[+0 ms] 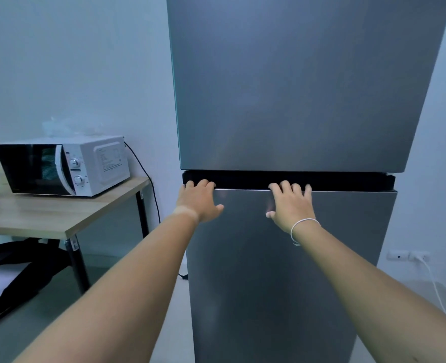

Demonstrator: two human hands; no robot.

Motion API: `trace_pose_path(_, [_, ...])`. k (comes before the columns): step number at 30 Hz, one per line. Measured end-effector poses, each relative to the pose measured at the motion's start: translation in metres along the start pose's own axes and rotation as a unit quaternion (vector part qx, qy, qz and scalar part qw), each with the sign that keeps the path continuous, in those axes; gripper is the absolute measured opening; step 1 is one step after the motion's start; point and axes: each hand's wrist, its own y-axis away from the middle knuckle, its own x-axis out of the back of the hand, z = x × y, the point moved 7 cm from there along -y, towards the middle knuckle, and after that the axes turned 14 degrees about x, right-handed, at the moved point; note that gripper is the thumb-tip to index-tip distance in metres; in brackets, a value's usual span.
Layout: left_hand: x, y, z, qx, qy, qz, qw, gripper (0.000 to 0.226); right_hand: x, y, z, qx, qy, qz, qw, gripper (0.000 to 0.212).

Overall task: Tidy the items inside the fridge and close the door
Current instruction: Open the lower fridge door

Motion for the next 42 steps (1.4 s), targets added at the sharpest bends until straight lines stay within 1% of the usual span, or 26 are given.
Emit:
trace_pose_path(3, [0.001,0.005,-0.001,-0.009,-0.011,-0.007,1.000,0.064,0.001,0.003,-0.003,-0.009,0.001,-0.006,1.000,0.063])
trace_pose_path(8, [0.008,0.032,-0.004,-0.052,-0.070,0.049,0.995,0.063,0.007,0.017,0.000,-0.012,-0.009,-0.007,1.000,0.064])
trace_pose_path(14, [0.021,0.076,-0.008,-0.090,-0.071,0.112,0.987,0.057,0.018,0.044,-0.009,-0.033,-0.050,-0.012,0.998,0.064])
trace_pose_path(16, [0.027,0.094,-0.010,-0.120,-0.069,0.149,0.979,0.055,0.024,0.055,-0.011,-0.044,-0.078,-0.022,0.996,0.070])
trace_pose_path(18, [0.036,0.113,-0.010,-0.146,-0.067,0.204,0.966,0.052,0.033,0.071,-0.011,-0.051,-0.100,-0.029,0.993,0.075])
trace_pose_path(22, [0.053,0.149,-0.005,-0.177,-0.031,0.248,0.952,0.039,0.050,0.105,-0.005,-0.062,-0.148,-0.042,0.986,0.079])
trace_pose_path(24, [0.059,0.166,0.004,-0.207,-0.010,0.255,0.945,0.038,0.056,0.121,-0.004,-0.062,-0.163,-0.046,0.984,0.082])
trace_pose_path(27, [0.074,0.201,0.015,-0.250,0.036,0.264,0.931,0.039,0.068,0.152,-0.003,-0.086,-0.196,-0.046,0.976,0.090])
trace_pose_path(29, [0.090,0.226,0.021,-0.272,0.096,0.274,0.918,0.039,0.075,0.171,0.001,-0.101,-0.204,-0.048,0.973,0.094])
trace_pose_path(30, [0.098,0.238,0.023,-0.278,0.141,0.270,0.911,0.041,0.079,0.180,0.003,-0.106,-0.201,-0.047,0.973,0.094])
trace_pose_path(31, [0.104,0.248,0.026,-0.283,0.181,0.250,0.908,0.044,0.084,0.190,0.005,-0.115,-0.195,-0.041,0.973,0.093])
trace_pose_path(33, [0.108,0.264,0.034,-0.298,0.242,0.190,0.904,0.048,0.093,0.210,0.010,-0.133,-0.196,-0.014,0.971,0.087])
trace_pose_path(36, [0.108,0.285,0.046,-0.338,0.337,0.122,0.870,0.041,0.102,0.242,0.011,-0.161,-0.239,0.026,0.957,0.074])
trace_pose_path(39, [0.095,0.310,0.059,-0.360,0.416,0.061,0.833,0.049,0.110,0.275,0.015,-0.204,-0.312,0.057,0.926,0.060])
trace_pose_path(40, [0.086,0.314,0.061,-0.352,0.437,0.035,0.827,0.053,0.114,0.284,0.016,-0.220,-0.342,0.069,0.911,0.055])
trace_pose_path(42, [0.062,0.318,0.065,-0.327,0.456,-0.026,0.827,0.059,0.126,0.300,0.018,-0.254,-0.408,0.099,0.871,0.046])
